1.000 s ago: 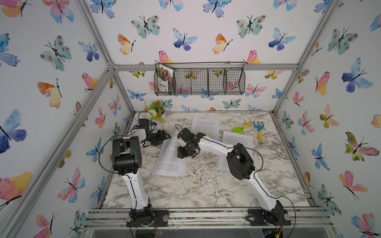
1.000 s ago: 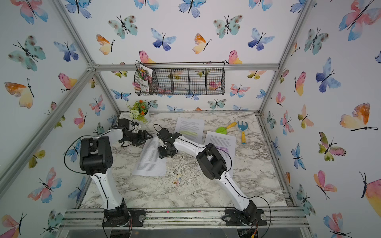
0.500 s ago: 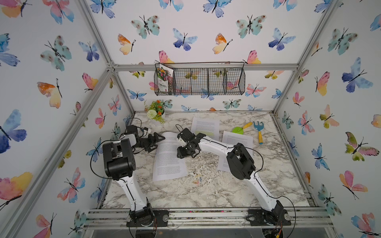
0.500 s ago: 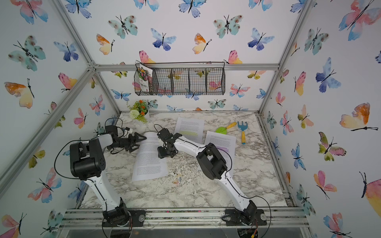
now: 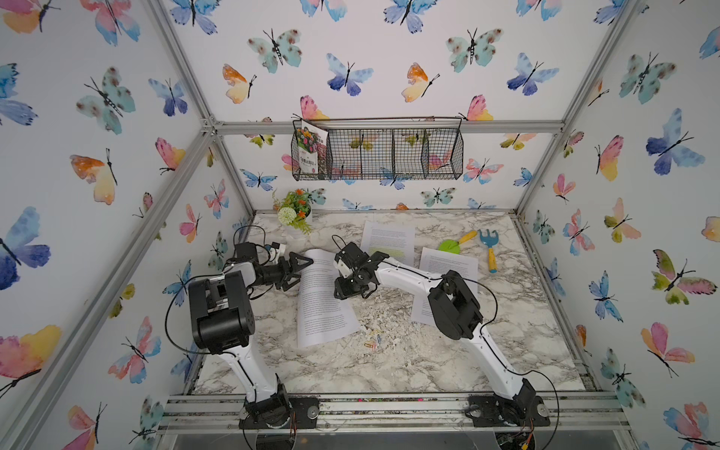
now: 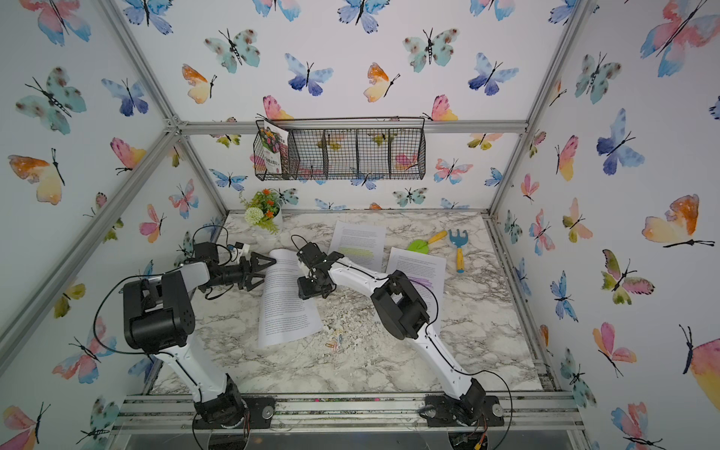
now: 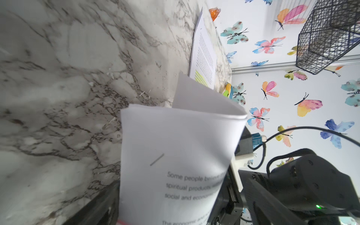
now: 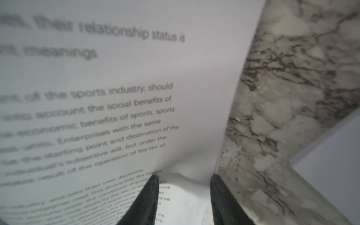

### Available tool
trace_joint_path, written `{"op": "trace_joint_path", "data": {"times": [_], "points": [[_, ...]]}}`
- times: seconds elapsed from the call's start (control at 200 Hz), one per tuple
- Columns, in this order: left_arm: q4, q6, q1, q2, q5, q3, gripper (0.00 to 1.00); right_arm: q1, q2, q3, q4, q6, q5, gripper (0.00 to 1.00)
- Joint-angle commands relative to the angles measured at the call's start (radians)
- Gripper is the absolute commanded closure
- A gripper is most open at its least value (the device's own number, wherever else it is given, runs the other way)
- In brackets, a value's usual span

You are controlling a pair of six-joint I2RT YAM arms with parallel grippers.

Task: Unclip the paperclips from the documents
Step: Pick up the document from the center of the board.

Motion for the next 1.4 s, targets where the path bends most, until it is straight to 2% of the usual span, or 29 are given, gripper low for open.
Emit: {"op": "trace_joint_path", "data": {"times": [0.0, 0.2, 0.466, 0.591, 0.716, 0.841, 0.891, 1.031, 1.226, 1.392], "points": [[0.017, 0.002, 0.014, -0.046, 0.051, 0.003, 0.02, 0.015, 0.119, -0.034, -0.115, 0.013, -0.020, 0.53], [-0.023, 0.030, -0.001, -0.028, 0.040, 0.007, 0.01, 0.015, 0.133, -0.011, -0.126, 0.004, -0.026, 0.54], [-0.178, 0.127, -0.106, 0.037, -0.038, 0.085, 0.01, 0.015, 0.146, 0.014, -0.133, -0.002, -0.032, 0.54], [-0.198, 0.135, -0.120, 0.041, -0.080, 0.092, 0.00, 0.015, 0.143, 0.014, -0.134, -0.006, -0.035, 0.54], [-0.201, 0.125, -0.121, 0.036, -0.124, 0.106, 0.08, 0.015, 0.141, 0.020, -0.133, -0.012, -0.036, 0.54], [-0.218, 0.124, -0.120, 0.035, -0.181, 0.136, 0.27, 0.015, 0.137, 0.026, -0.128, -0.024, -0.046, 0.54], [-0.217, 0.119, -0.120, 0.036, -0.186, 0.146, 0.38, 0.015, 0.132, 0.025, -0.123, -0.029, -0.049, 0.54], [-0.218, 0.117, -0.123, 0.039, -0.194, 0.171, 0.58, 0.013, 0.103, -0.001, -0.089, -0.052, -0.075, 0.53], [-0.233, 0.118, -0.126, 0.024, -0.228, 0.204, 0.60, -0.015, 0.049, -0.016, -0.071, -0.110, -0.132, 0.47], [-0.230, 0.105, -0.129, -0.034, -0.241, 0.225, 0.60, -0.114, -0.133, -0.155, 0.040, -0.177, -0.229, 0.41]]}}
